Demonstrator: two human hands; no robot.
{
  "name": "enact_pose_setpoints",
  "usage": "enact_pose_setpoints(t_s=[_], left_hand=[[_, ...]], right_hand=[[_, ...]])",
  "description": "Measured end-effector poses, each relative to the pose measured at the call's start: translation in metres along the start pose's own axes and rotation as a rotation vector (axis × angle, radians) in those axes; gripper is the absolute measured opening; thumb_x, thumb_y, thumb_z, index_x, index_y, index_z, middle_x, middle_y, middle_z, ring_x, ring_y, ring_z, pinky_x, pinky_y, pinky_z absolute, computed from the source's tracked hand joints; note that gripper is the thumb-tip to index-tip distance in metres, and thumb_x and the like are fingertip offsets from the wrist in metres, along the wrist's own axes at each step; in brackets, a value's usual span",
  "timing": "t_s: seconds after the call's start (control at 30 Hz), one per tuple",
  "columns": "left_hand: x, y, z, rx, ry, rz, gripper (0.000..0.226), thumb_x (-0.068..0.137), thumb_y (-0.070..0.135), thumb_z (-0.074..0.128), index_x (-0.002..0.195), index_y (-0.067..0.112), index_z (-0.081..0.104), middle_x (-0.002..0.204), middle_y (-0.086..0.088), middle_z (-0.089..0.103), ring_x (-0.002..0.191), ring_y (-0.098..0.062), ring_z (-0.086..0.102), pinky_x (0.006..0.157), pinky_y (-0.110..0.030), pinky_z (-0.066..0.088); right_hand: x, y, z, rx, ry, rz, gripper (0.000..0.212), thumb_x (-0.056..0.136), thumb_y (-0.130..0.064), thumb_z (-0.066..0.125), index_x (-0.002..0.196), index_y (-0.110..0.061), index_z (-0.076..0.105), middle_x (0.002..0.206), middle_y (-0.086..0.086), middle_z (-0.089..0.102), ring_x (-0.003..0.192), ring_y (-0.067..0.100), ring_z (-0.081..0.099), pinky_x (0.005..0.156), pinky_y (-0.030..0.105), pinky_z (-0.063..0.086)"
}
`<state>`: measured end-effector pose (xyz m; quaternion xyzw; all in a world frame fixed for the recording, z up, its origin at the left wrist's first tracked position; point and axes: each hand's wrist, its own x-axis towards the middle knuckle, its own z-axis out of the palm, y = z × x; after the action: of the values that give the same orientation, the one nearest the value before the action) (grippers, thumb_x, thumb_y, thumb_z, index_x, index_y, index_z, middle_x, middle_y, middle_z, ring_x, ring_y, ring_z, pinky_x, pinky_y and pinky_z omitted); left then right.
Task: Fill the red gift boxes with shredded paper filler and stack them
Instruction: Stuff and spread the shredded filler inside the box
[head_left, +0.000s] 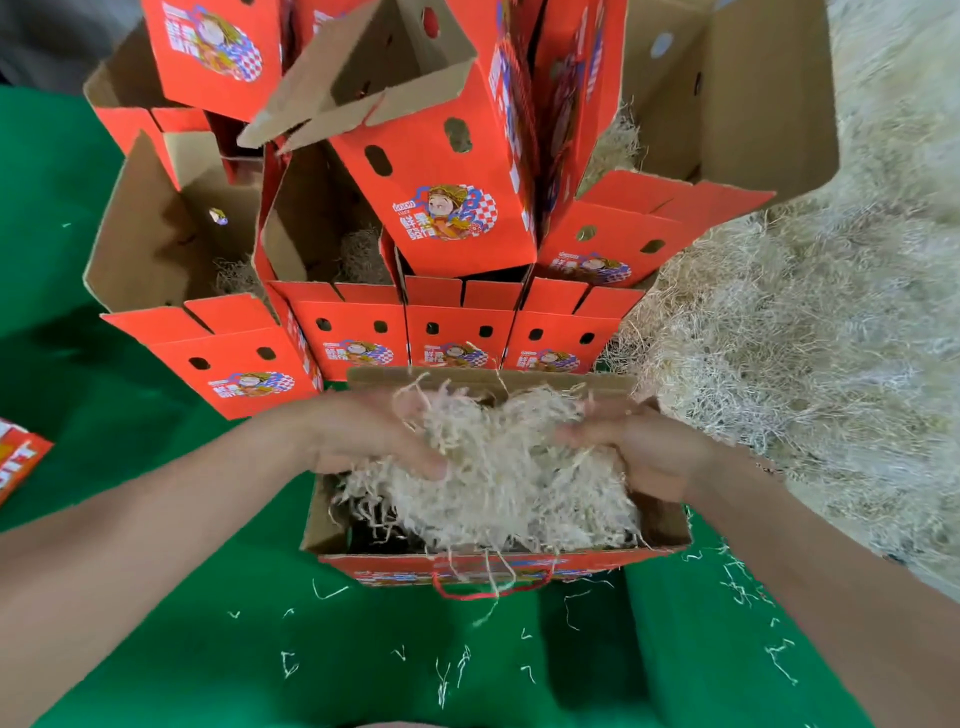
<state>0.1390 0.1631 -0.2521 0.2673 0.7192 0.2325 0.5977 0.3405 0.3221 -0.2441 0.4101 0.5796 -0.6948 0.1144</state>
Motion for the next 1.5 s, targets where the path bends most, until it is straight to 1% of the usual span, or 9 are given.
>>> enact_pose_setpoints(t_s=[0.13,0.33,0.47,0.7,0.83,0.93,1.1,1.33,1.5], left_hand=[[0.018,0.012,0.024,-0.127,-0.025,-0.069,0.088,0.048,0.027,0.085,0.127,0.018,0.046,0.146,-0.003,0.033,0.136,-0.019,0.024,0.112,-0.038,0.014],[0.026,-0.004,0.004,0.152,0.189,0.026,0.06,0.084,0.001,0.056,0.138,0.023,0.042,0.149,-0.002,0.031,0.133,-0.02,0.032,0.108,-0.035,0.028],[0.027,0.002,0.009,0.137,-0.048,0.096,0.065,0.08,0.023,0.07,0.135,0.038,0.04,0.143,0.014,0.03,0.133,-0.012,0.029,0.11,-0.033,0.021],[0.061,-0.015,0.016,0.801,0.026,0.004,0.011,0.09,0.006,0.044,0.096,0.007,0.053,0.091,-0.01,0.053,0.078,-0.021,0.047,0.061,-0.026,0.034],[0.086,-0.011,0.036,0.934,-0.027,-0.096,0.022,0.091,0.008,0.041,0.07,0.011,0.043,0.068,-0.002,0.04,0.055,-0.014,0.035,0.052,-0.024,0.031],[0.099,-0.011,0.042,0.891,-0.144,-0.212,0.028,0.095,0.013,0.039,0.108,-0.007,0.053,0.102,-0.016,0.054,0.077,-0.02,0.051,0.064,-0.029,0.04],[0.096,-0.012,0.033,0.637,-0.206,-0.26,0.064,0.095,0.023,0.048,0.148,0.008,0.016,0.155,-0.008,0.017,0.139,-0.026,0.024,0.109,-0.038,0.027],[0.082,-0.009,0.029,1.145,-0.161,0.016,0.021,0.091,0.003,0.041,0.09,0.008,0.062,0.095,-0.011,0.058,0.071,-0.017,0.046,0.061,-0.026,0.037],[0.108,-0.012,0.062,1.335,-0.45,0.018,0.036,0.092,0.015,0.049,0.126,0.004,0.052,0.099,-0.011,0.056,0.086,-0.025,0.055,0.08,-0.036,0.049]], right_hand=[[0.008,-0.001,0.016,-0.035,-0.06,0.017,0.045,0.06,-0.035,0.073,0.097,-0.034,0.047,0.114,-0.024,0.033,0.116,0.004,0.023,0.113,0.042,0.004],[0.008,0.009,-0.017,-0.064,0.122,0.058,0.069,0.056,-0.024,0.073,0.118,-0.01,0.044,0.123,0.001,0.048,0.102,0.009,0.046,0.084,0.023,0.036],[0.02,0.01,-0.003,-0.081,-0.044,0.025,0.111,0.055,-0.026,0.083,0.145,-0.012,0.019,0.137,0.004,0.043,0.125,0.015,0.037,0.11,0.034,0.021],[0.04,0.006,0.0,-1.03,0.084,-0.007,0.038,0.092,-0.003,0.044,0.13,0.001,0.047,0.106,0.015,0.061,0.069,0.011,0.054,0.052,0.012,0.043],[0.06,0.004,0.023,-1.29,-0.021,-0.052,0.03,0.09,0.004,0.038,0.116,0.003,0.054,0.113,0.017,0.058,0.091,0.025,0.058,0.073,0.031,0.051],[0.078,0.01,0.029,-1.459,-0.167,-0.016,0.027,0.09,0.008,0.038,0.111,0.009,0.055,0.083,0.012,0.052,0.068,0.019,0.048,0.057,0.028,0.04],[0.101,0.023,0.018,-1.602,-0.292,0.168,0.024,0.096,0.002,0.036,0.104,0.008,0.057,0.069,0.007,0.04,0.057,0.018,0.037,0.055,0.026,0.034],[0.086,0.006,0.022,-1.72,-0.193,-0.186,0.013,0.089,0.003,0.048,0.093,-0.003,0.059,0.072,0.005,0.052,0.056,0.014,0.046,0.045,0.024,0.041],[0.118,0.024,0.046,-1.838,-0.625,0.124,0.045,0.092,-0.014,0.051,0.136,-0.007,0.043,0.101,0.012,0.063,0.063,0.016,0.058,0.041,0.022,0.049]])
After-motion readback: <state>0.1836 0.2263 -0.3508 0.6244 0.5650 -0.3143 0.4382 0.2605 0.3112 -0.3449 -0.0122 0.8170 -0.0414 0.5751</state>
